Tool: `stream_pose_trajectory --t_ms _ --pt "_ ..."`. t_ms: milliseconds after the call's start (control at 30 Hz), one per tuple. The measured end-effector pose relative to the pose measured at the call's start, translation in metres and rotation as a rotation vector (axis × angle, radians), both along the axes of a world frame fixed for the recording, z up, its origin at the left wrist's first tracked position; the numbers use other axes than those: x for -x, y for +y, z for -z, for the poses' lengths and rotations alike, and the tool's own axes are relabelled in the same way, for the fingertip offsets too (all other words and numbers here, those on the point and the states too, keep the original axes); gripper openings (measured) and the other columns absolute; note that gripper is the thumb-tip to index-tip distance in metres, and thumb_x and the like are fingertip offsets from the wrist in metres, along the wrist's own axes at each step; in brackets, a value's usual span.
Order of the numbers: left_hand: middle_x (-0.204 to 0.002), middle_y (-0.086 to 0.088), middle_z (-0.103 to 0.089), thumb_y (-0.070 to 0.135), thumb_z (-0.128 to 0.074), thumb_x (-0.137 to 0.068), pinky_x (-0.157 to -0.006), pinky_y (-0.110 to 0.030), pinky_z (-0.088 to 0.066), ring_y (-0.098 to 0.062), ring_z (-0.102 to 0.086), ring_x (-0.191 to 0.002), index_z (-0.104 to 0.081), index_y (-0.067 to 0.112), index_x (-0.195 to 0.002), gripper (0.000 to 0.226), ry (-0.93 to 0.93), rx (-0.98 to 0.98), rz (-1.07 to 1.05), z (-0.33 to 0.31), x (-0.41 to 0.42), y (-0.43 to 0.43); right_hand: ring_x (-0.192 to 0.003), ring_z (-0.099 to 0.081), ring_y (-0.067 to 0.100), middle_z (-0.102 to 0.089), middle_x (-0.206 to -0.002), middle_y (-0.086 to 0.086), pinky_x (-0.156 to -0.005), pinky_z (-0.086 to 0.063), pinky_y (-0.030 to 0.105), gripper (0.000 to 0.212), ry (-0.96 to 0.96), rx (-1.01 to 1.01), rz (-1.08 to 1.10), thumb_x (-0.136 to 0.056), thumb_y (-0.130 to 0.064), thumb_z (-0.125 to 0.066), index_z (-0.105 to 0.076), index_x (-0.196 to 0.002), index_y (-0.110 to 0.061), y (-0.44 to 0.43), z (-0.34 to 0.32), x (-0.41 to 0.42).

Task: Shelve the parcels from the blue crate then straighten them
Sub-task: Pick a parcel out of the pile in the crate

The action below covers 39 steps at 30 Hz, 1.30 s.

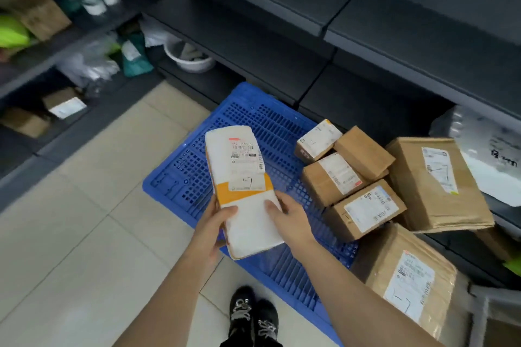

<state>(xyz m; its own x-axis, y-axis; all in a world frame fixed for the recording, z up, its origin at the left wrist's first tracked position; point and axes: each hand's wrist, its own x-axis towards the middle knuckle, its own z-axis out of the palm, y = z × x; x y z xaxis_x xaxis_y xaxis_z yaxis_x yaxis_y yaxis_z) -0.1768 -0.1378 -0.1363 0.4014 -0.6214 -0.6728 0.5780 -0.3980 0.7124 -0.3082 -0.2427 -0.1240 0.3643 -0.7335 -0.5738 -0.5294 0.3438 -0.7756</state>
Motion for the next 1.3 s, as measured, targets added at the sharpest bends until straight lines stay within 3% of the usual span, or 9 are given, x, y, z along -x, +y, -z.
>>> stream_pose_trajectory --t_ms 133,267,500,667,900,1000,1100,1233,1300 --pt "-0.119 0.012 -0.066 0.030 -0.050 -0.097 -0.078 -0.036 -0.051 -0.014 -0.061 -0.109 -0.052 0.040 -0.128 0.033 -0.104 0.022 -0.118 -0.032 -0.014 0.023 -0.107 -0.059 0.011 -0.064 -0.116 -0.011 -0.093 -0.049 0.032 0.029 -0.097 0.047 -0.050 -0.096 -0.025 -0.057 -0.061 -0.125 -0.026 0.018 -0.027 -0.035" --pt "-0.119 0.009 -0.067 0.033 -0.045 -0.100 -0.095 -0.041 -0.050 -0.012 -0.063 -0.107 -0.054 0.034 -0.128 0.028 -0.264 0.017 -0.278 -0.063 -0.036 0.050 -0.104 -0.060 0.008 -0.064 -0.113 -0.015 -0.094 -0.050 0.032 0.028 -0.184 0.101 -0.150 -0.095 -0.024 -0.058 -0.061 -0.122 -0.029 0.040 -0.059 -0.073" --pt "-0.115 0.014 -0.062 0.030 -0.038 -0.101 -0.086 -0.027 -0.048 -0.004 -0.059 -0.105 -0.050 0.040 -0.125 0.028 -0.522 -0.002 -0.457 -0.123 -0.102 0.121 -0.098 -0.059 0.001 -0.064 -0.106 -0.017 -0.079 -0.047 0.017 0.024 -0.348 0.202 -0.339 -0.094 -0.023 -0.060 -0.062 -0.118 -0.028 0.097 -0.119 -0.167" --pt "-0.111 0.026 -0.059 0.017 -0.037 -0.103 -0.075 -0.007 -0.045 0.012 -0.056 -0.101 -0.046 0.037 -0.127 0.032 -0.656 0.029 -0.537 -0.165 -0.159 0.193 -0.098 -0.063 0.010 -0.068 -0.104 -0.010 -0.087 -0.053 0.034 0.021 -0.436 0.226 -0.452 -0.093 -0.022 -0.061 -0.063 -0.113 -0.026 0.161 -0.153 -0.244" --pt "-0.122 0.017 -0.060 0.027 -0.040 -0.101 -0.097 -0.037 -0.047 -0.010 -0.057 -0.112 -0.046 0.046 -0.127 0.033 -0.781 -0.056 -0.644 -0.203 -0.263 0.299 -0.090 -0.062 0.005 -0.067 -0.102 -0.006 -0.073 -0.048 0.013 0.024 -0.583 0.198 -0.522 -0.092 -0.012 -0.062 -0.063 -0.115 -0.019 0.263 -0.185 -0.365" --pt "-0.124 0.014 -0.060 0.029 -0.041 -0.101 -0.096 -0.036 -0.047 -0.012 -0.056 -0.113 -0.050 0.039 -0.132 0.033 -0.787 -0.099 -0.711 -0.215 -0.302 0.341 -0.097 -0.063 0.011 -0.068 -0.109 -0.003 -0.079 -0.050 0.019 0.029 -0.586 0.211 -0.574 -0.092 -0.014 -0.063 -0.064 -0.121 -0.015 0.301 -0.192 -0.411" --pt "-0.118 0.015 -0.060 0.028 -0.042 -0.101 -0.093 -0.034 -0.047 -0.011 -0.057 -0.109 -0.051 0.042 -0.123 0.028 -0.796 -0.109 -0.754 -0.225 -0.340 0.378 -0.103 -0.061 0.010 -0.066 -0.110 -0.011 -0.089 -0.051 0.029 0.030 -0.579 0.232 -0.649 -0.092 -0.014 -0.060 -0.063 -0.120 -0.024 0.336 -0.200 -0.455" --pt "-0.120 0.014 -0.061 0.033 -0.042 -0.098 -0.097 -0.045 -0.048 -0.013 -0.056 -0.112 -0.052 0.046 -0.123 0.029 -0.816 -0.163 -0.821 -0.230 -0.394 0.426 -0.098 -0.059 0.004 -0.064 -0.104 -0.018 -0.079 -0.049 0.021 0.031 -0.609 0.214 -0.739 -0.091 -0.011 -0.058 -0.059 -0.113 -0.034 0.381 -0.209 -0.518" --pt "-0.119 0.012 -0.060 0.033 -0.042 -0.098 -0.092 -0.043 -0.051 -0.012 -0.057 -0.109 -0.052 0.045 -0.123 0.030 -0.808 -0.182 -0.865 -0.232 -0.424 0.449 -0.097 -0.060 0.003 -0.063 -0.101 -0.022 -0.080 -0.051 0.024 0.032 -0.612 0.194 -0.778 -0.091 -0.012 -0.057 -0.056 -0.109 -0.038 0.404 -0.210 -0.552"
